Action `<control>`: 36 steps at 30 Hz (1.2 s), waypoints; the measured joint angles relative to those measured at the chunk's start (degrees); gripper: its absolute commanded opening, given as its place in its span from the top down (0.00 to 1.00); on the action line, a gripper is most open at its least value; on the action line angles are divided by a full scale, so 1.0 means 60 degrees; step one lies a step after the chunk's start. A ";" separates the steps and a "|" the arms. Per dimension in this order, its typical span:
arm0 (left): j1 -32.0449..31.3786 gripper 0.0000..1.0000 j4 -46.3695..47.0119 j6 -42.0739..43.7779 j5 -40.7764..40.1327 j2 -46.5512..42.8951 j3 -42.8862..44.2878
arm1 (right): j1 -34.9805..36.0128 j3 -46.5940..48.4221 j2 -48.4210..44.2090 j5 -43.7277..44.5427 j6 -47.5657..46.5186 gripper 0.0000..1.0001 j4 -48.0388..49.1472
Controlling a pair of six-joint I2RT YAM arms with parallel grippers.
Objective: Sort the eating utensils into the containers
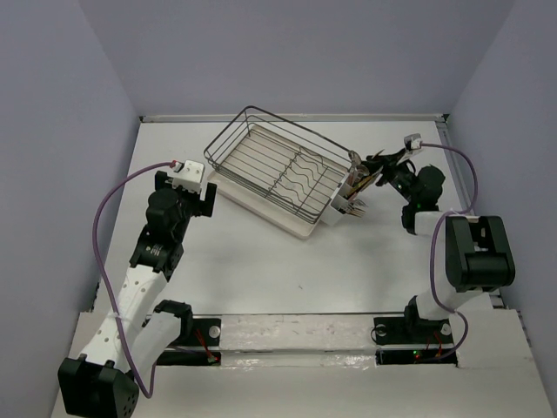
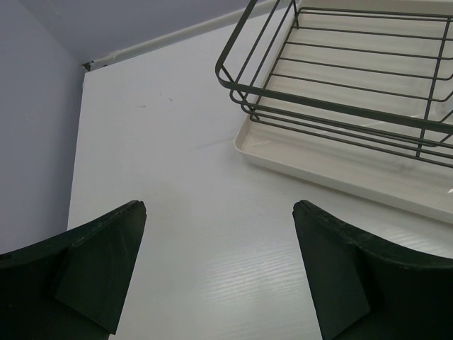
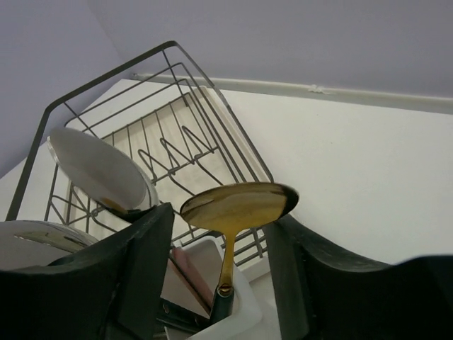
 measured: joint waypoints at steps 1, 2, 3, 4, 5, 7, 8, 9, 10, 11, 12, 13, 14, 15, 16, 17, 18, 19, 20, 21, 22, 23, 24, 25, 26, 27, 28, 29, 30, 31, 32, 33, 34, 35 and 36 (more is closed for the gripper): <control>0.0000 0.01 0.0004 0.0000 0.0000 0.0000 -0.0011 | -0.0004 -0.0011 -0.0047 0.0062 0.0004 0.33 -0.0044; 0.0000 0.01 0.0004 0.0000 -0.0007 -0.0011 -0.0029 | -0.0011 -0.0011 -0.0171 0.0178 0.0036 0.29 -0.0157; 0.0000 0.01 0.0004 0.0000 -0.0022 -0.0018 -0.0062 | -0.0036 -0.0011 -0.0284 0.0255 0.0058 0.28 -0.0259; 0.0000 0.01 0.0000 0.0000 -0.0033 -0.0029 -0.0102 | -0.0102 0.0004 -0.0543 0.0350 0.0109 0.24 -0.0459; 0.0000 0.01 -0.0007 0.0000 -0.0033 -0.0036 -0.0117 | -0.0124 0.0026 -0.0659 0.0368 0.0142 0.24 -0.0535; 0.0000 0.01 -0.0007 0.0000 -0.0036 -0.0066 -0.0153 | -0.0200 0.0288 -0.1071 0.0426 0.0244 0.00 -0.1038; 0.0000 0.01 0.0000 -0.0004 -0.0036 -0.0084 -0.0189 | -0.0248 0.0441 -0.1217 0.0452 0.0277 0.00 -0.1158; 0.0000 0.01 0.0000 0.0000 -0.0040 -0.0095 -0.0211 | -0.0310 0.0703 -0.1443 0.0474 0.0295 0.00 -0.1486; 0.0000 0.01 0.0000 -0.0004 -0.0036 -0.0106 -0.0251 | -0.0328 0.0867 -0.1559 0.0495 0.0211 0.00 -0.1665; 0.0000 0.01 -0.0004 -0.0004 -0.0036 -0.0113 -0.0284 | -0.0379 0.1188 -0.1781 0.0576 0.0204 0.00 -0.1982; 0.0000 0.01 -0.0004 -0.0004 -0.0036 -0.0113 -0.0302 | -0.0390 0.1402 -0.1931 0.0645 0.0178 0.00 -0.2178; 0.0000 0.01 0.0000 -0.0004 -0.0036 -0.0117 -0.0321 | -0.0393 0.1574 -0.2051 0.0685 0.0142 0.00 -0.2331; 0.0000 0.01 0.0004 -0.0007 -0.0040 -0.0124 -0.0361 | -0.0426 0.1778 -0.2186 0.0707 0.0073 0.00 -0.2586; 0.0000 0.01 0.0000 -0.0004 -0.0040 -0.0131 -0.0386 | -0.0452 0.1971 -0.2259 0.0721 0.0033 0.00 -0.2820; 0.0000 0.01 0.0000 -0.0007 -0.0040 -0.0135 -0.0408 | -0.0481 0.2233 -0.2306 0.0739 -0.0018 0.00 -0.3085; 0.0000 0.01 -0.0007 -0.0007 -0.0051 -0.0138 -0.0419 | -0.0499 0.2524 -0.2320 0.0820 -0.0029 0.00 -0.3501; 0.0000 0.01 -0.0004 -0.0004 -0.0062 -0.0142 -0.0426 | -0.0514 0.2688 -0.2313 0.0882 -0.0029 0.00 -0.3712; 0.0000 0.01 -0.0004 -0.0004 -0.0066 -0.0157 -0.0430 | -0.0557 0.3082 -0.2251 0.1235 0.0018 0.00 -0.4266; 0.0000 0.01 -0.0004 -0.0004 -0.0066 -0.0164 -0.0430 | -0.0659 0.3767 -0.2084 0.1668 0.0109 0.00 -0.5275; 0.0000 0.01 0.0000 -0.0004 -0.0073 -0.0197 -0.0437 | -0.0769 0.4251 -0.1872 0.1912 0.0208 0.00 -0.5909; 0.0000 0.01 0.0029 -0.0007 -0.0076 -0.0237 -0.0463 | -0.0943 0.5158 -0.1519 0.2375 0.0335 0.00 -0.7020; 0.0000 0.01 0.0066 -0.0007 -0.0080 -0.0270 -0.0506 | -0.1224 0.6160 -0.1042 0.2772 0.0528 0.00 -0.8127; 0.0004 0.01 0.0080 -0.0007 -0.0106 -0.0339 -0.0594 | -0.1552 0.7267 -0.0455 0.3177 0.0616 0.00 -0.9289; 0.0007 0.01 0.0087 -0.0007 -0.0146 -0.0423 -0.0714 | -0.1778 0.8072 0.0011 0.3399 0.0641 0.00 -1.0091; 0.0018 0.01 0.0102 -0.0004 -0.0204 -0.0506 -0.0823 | -0.2029 0.8739 0.0583 0.3730 0.0612 0.00 -1.0881; 0.0029 0.01 0.0109 -0.0004 -0.0248 -0.0576 -0.0918 | -0.2222 0.9111 0.0954 0.3898 0.0561 0.00 -1.1508; 0.0044 0.01 0.0157 0.0011 -0.0313 -0.0659 -0.1056 | -0.2353 0.9227 0.1228 0.4040 0.0517 0.00 -1.1956; 0.0069 0.01 0.0189 0.0036 -0.0401 -0.0739 -0.1198 | -0.2441 0.9209 0.1494 0.4186 0.0484 0.00 -1.2560; 0.0109 0.01 0.0208 0.0073 -0.0495 -0.0816 -0.1315 | -0.2477 0.9056 0.1694 0.4248 0.0463 0.00 -1.3140; 0.0142 0.01 0.0240 0.0109 -0.0597 -0.0863 -0.1432 | -0.2470 0.8841 0.1843 0.4273 0.0441 0.00 -1.3613; 0.0178 0.01 0.0335 0.0160 -0.0707 -0.0896 -0.1552 | -0.2433 0.8572 0.1912 0.4295 0.0419 0.00 -1.3948; 0.0240 0.01 0.0426 0.0226 -0.0867 -0.0943 -0.1705 | -0.2404 0.8331 0.1942 0.4320 0.0401 0.00 -1.4236; 0.0295 0.01 0.0495 0.0266 -0.0984 -0.0962 -0.1810 | -0.2357 0.8007 0.1942 0.4397 0.0375 0.00 -1.4666; 0.0379 0.01 0.0543 0.0317 -0.1111 -0.0984 -0.1949 | -0.2339 0.7883 0.1942 0.4411 0.0357 0.00 -1.4815; 0.0448 0.01 0.0583 0.0346 -0.1224 -0.0991 -0.2058 | -0.2302 0.7796 0.1942 0.4462 0.0317 0.00 -1.4994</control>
